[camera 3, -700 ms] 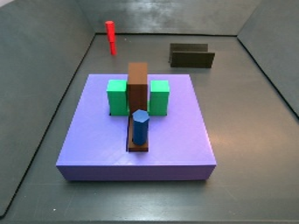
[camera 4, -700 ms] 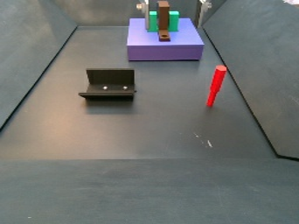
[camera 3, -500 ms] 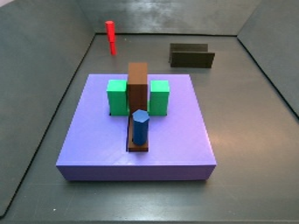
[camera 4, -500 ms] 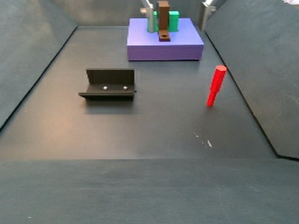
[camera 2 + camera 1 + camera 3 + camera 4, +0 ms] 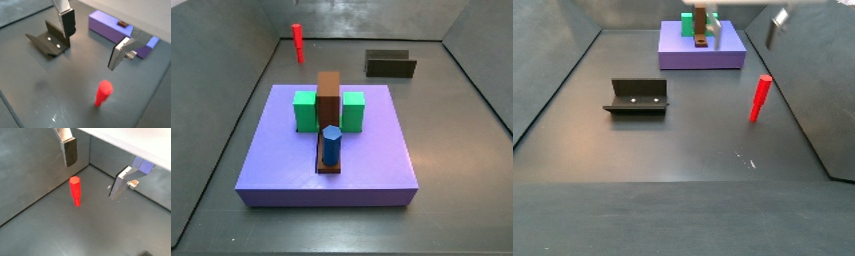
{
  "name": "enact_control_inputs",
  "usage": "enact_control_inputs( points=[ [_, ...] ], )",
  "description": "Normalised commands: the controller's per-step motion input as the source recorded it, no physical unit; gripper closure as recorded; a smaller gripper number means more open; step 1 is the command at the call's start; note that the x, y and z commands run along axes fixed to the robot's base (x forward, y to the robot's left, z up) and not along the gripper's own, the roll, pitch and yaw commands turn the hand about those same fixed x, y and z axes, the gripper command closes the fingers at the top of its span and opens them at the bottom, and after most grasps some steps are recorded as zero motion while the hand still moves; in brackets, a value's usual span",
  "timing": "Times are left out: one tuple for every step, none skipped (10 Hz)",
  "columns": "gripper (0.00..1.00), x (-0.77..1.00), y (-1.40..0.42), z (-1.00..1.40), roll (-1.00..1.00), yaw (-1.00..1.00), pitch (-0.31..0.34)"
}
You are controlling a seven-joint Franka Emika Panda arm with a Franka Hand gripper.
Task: Pick up the red object. Move up. Move to above the board. Insert the red object.
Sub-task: Pick up the red object.
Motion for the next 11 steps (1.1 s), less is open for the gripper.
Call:
enact_control_inputs(
  points=[
    [0.0,-0.54,0.1,-0.32,-0.03,-0.16,-0.1],
    [0.0,-0.44,0.13,-0.33,-0.02,-0.14,-0.089],
    [0.0,-0.38,0.04,-0.26,-0.01,-0.12,-0.076],
    [0.0,-0.22,0.0,-0.26,0.0,-0.18,-0.056],
    [0.0,-0.08,0.0,-0.25,0.0,-0.2,-0.044],
    [0.0,-0.02,0.0,-0.28,0.03,-0.17,-0.041],
    [0.0,0.0,0.03,-0.28,0.08,-0.1,-0.034],
    [0.0,0.0,0.02,-0.29,0.08,-0.11,-0.027],
    [0.0,0.0,0.0,-0.27,0.07,-0.11,-0.026],
    [0.0,0.0,0.0,-0.28,0.08,-0.1,-0.023],
    [0.0,0.0,0.04,-0.28,0.09,-0.08,-0.021]
  ],
)
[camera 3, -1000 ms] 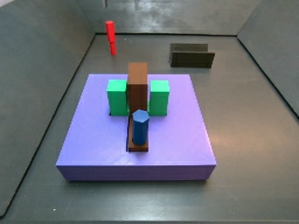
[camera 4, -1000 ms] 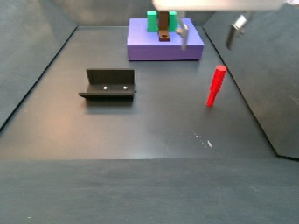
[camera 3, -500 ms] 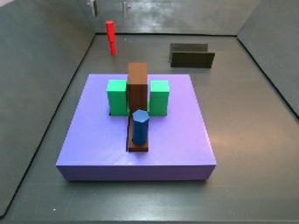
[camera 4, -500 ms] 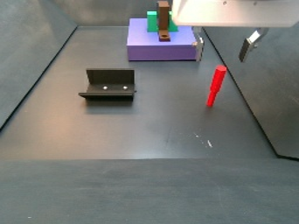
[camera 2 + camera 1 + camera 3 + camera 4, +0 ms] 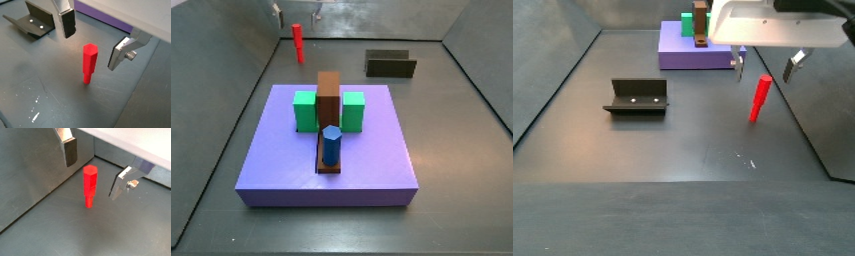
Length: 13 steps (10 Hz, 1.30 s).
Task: Pick up the red object. Move up. Move to above the board. Insert the red object.
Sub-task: Pick up the red object.
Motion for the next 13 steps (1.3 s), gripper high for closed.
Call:
enact_control_inputs(
  points=[
    [0.0,-0.01,0.1,-0.31,0.1,-0.07,-0.024],
    [0.0,0.0,0.08,-0.3,0.09,-0.05,-0.026],
    [0.0,0.0,0.0,-0.16,0.0,-0.01,0.0],
    [0.0,0.0,0.0,-0.05,0.0,0.0,0.0],
    [0.0,0.0,0.0,0.0,0.0,0.0,0.0],
    [1.0,0.0,0.0,0.0,0.0,0.0,0.0],
    [1.0,0.0,0.0,0.0,0.0,0.0,0.0],
    [1.0,0.0,0.0,0.0,0.0,0.0,0.0],
    [1.0,0.0,0.0,0.0,0.0,0.0,0.0],
    [1.0,0.0,0.0,0.0,0.0,0.0,0.0],
    [1.0,0.0,0.0,0.0,0.0,0.0,0.0],
    [1.0,0.0,0.0,0.0,0.0,0.0,0.0],
    [1.0,0.0,0.0,0.0,0.0,0.0,0.0]
  ],
)
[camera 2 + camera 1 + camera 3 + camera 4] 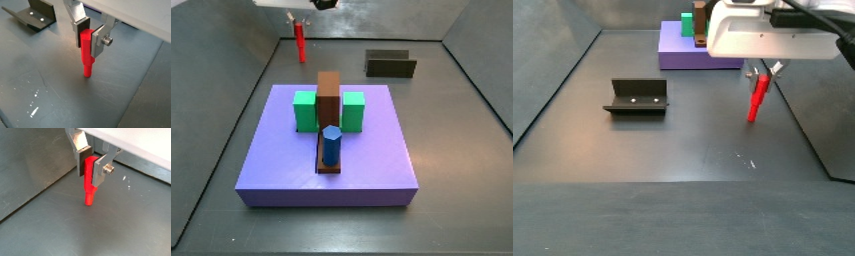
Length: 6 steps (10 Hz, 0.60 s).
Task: Pick up the red object. Move up. Move to above the board. Insert the red object.
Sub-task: Pick up the red object.
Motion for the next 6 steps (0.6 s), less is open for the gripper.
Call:
enact_control_inputs(
  points=[
    [1.0,0.0,0.0,0.0,0.0,0.0,0.0],
    [1.0,0.0,0.0,0.0,0.0,0.0,0.0],
    [1.0,0.0,0.0,0.0,0.0,0.0,0.0],
    [1.0,0.0,0.0,0.0,0.0,0.0,0.0],
    [1.0,0.0,0.0,0.0,0.0,0.0,0.0],
    [1.0,0.0,0.0,0.0,0.0,0.0,0.0]
  ],
)
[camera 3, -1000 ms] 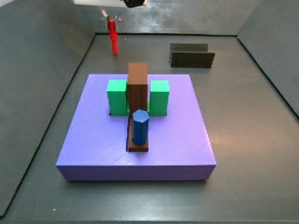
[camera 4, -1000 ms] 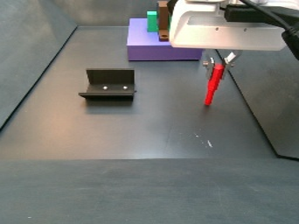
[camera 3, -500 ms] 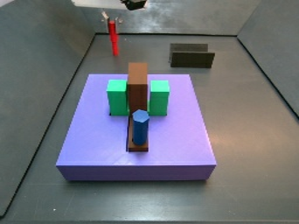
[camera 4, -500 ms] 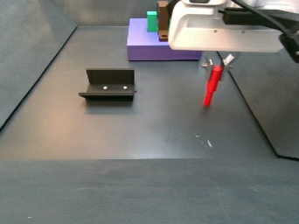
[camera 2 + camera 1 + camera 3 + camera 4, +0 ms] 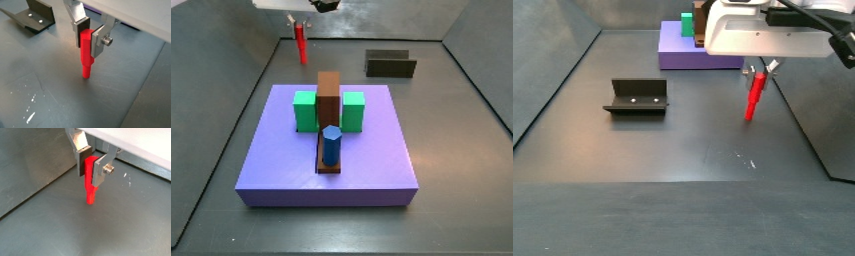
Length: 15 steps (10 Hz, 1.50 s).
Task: Pick up the red object. Move up. Move to above the board. Insert the red object.
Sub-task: Pick up the red object, then move up, then move to above the board.
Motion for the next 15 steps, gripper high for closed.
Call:
enact_control_inputs(
  points=[
    [1.0,0.0,0.0,0.0,0.0,0.0,0.0],
    [1.0,0.0,0.0,0.0,0.0,0.0,0.0],
    [1.0,0.0,0.0,0.83,0.0,0.0,0.0],
    [1.0,0.01,0.03,0.83,0.0,-0.03,-0.005],
    [1.0,-0.03,0.05,0.64,0.01,-0.04,0.02],
    [1.0,-0.03,0.04,0.44,0.02,-0.02,0.016],
    [1.0,0.0,0.0,1.4,0.0,0.0,0.0],
    [1.0,-0.02,-0.01,1.4,-0.01,0.01,0.036],
    [1.0,-0.05,-0.01,1.4,0.02,0.01,0.04],
    [1.0,0.01,0.0,1.4,0.02,0.0,0.02],
    [1.0,0.05,0.0,0.99,0.0,0.01,0.074],
    [1.0,0.04,0.0,0.63,0.0,0.0,0.096],
    [1.0,0.04,0.0,0.33,0.01,0.0,0.073],
    [1.0,0.02,0.0,0.18,0.01,0.0,0.051],
    [1.0,0.5,-1.4,0.19,0.08,0.18,0.212]
  ],
)
